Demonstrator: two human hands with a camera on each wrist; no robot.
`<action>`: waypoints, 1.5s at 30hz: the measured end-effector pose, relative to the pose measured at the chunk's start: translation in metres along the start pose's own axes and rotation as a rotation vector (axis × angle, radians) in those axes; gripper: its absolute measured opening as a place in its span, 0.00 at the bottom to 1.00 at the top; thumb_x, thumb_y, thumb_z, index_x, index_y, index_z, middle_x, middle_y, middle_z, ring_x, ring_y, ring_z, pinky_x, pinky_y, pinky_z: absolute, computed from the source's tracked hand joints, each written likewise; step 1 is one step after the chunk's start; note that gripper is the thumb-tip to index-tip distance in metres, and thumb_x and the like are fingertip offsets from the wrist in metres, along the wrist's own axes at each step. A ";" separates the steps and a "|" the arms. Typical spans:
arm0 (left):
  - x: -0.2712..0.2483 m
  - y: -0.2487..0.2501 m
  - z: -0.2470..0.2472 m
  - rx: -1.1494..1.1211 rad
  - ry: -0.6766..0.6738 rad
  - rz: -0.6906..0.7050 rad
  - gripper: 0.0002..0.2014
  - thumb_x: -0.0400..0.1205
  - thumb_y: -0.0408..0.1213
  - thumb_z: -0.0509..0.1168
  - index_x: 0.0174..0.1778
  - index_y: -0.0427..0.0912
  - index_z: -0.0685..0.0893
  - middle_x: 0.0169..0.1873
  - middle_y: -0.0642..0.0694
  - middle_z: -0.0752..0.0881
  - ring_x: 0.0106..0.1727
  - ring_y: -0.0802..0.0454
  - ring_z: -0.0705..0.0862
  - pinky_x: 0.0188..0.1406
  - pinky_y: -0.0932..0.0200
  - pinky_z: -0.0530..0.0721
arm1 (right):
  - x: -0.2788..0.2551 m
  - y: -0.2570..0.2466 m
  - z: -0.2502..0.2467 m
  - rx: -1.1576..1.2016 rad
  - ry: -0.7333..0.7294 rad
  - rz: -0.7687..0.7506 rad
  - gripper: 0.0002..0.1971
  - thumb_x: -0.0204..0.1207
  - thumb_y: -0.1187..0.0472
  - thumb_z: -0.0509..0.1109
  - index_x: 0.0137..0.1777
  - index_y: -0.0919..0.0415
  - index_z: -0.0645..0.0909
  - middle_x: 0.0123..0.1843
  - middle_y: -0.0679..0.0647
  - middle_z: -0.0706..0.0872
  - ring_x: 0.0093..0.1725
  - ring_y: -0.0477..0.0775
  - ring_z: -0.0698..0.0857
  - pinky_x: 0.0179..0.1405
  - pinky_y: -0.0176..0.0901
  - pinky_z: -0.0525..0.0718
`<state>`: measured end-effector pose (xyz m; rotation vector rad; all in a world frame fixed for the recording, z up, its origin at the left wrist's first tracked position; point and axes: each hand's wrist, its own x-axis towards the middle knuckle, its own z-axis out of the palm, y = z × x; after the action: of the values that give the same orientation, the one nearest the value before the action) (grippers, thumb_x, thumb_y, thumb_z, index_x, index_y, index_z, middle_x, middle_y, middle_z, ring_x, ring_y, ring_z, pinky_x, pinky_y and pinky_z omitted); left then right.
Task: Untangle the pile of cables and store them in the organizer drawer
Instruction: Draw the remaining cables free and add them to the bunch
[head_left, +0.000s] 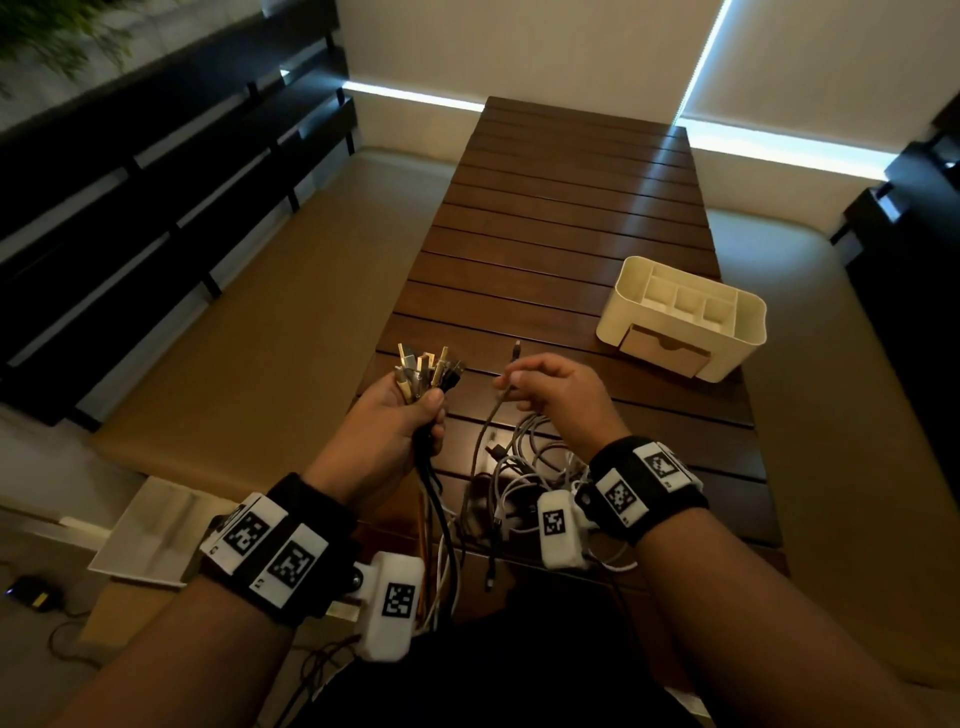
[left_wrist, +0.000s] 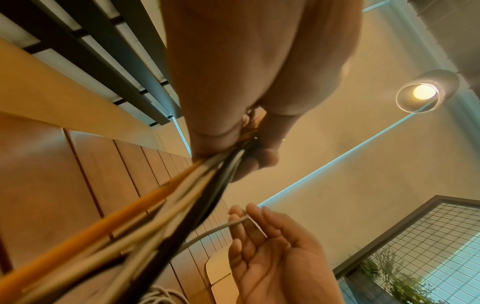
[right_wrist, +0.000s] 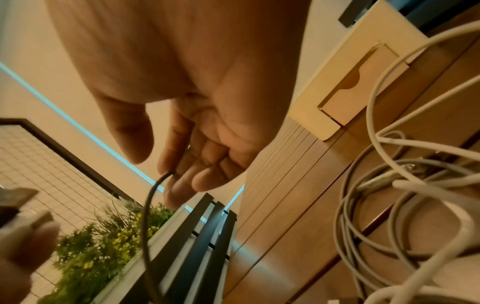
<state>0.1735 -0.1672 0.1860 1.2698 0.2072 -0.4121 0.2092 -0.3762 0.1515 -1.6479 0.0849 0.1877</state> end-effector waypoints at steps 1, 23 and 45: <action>-0.002 0.000 0.002 0.007 0.008 0.006 0.07 0.89 0.29 0.58 0.60 0.39 0.78 0.33 0.48 0.80 0.29 0.57 0.79 0.33 0.61 0.81 | -0.004 -0.003 0.001 0.014 0.013 -0.009 0.04 0.82 0.64 0.69 0.52 0.61 0.86 0.49 0.57 0.93 0.49 0.55 0.92 0.48 0.44 0.87; -0.038 -0.018 0.039 -0.088 0.203 0.201 0.06 0.90 0.30 0.58 0.50 0.44 0.77 0.35 0.48 0.76 0.32 0.57 0.75 0.34 0.61 0.78 | -0.095 -0.037 0.025 -0.030 -0.063 -0.272 0.09 0.80 0.68 0.72 0.53 0.53 0.86 0.46 0.51 0.94 0.44 0.48 0.93 0.40 0.31 0.84; -0.045 -0.020 0.033 0.058 -0.036 0.357 0.04 0.87 0.32 0.64 0.53 0.35 0.76 0.34 0.42 0.80 0.33 0.46 0.80 0.31 0.50 0.82 | -0.103 -0.032 0.036 -0.215 -0.097 -0.296 0.06 0.82 0.63 0.72 0.45 0.66 0.85 0.36 0.57 0.92 0.33 0.50 0.91 0.36 0.37 0.87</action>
<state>0.1224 -0.1952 0.1952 1.3236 -0.0635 -0.1346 0.1106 -0.3431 0.1984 -1.8394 -0.2603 0.0507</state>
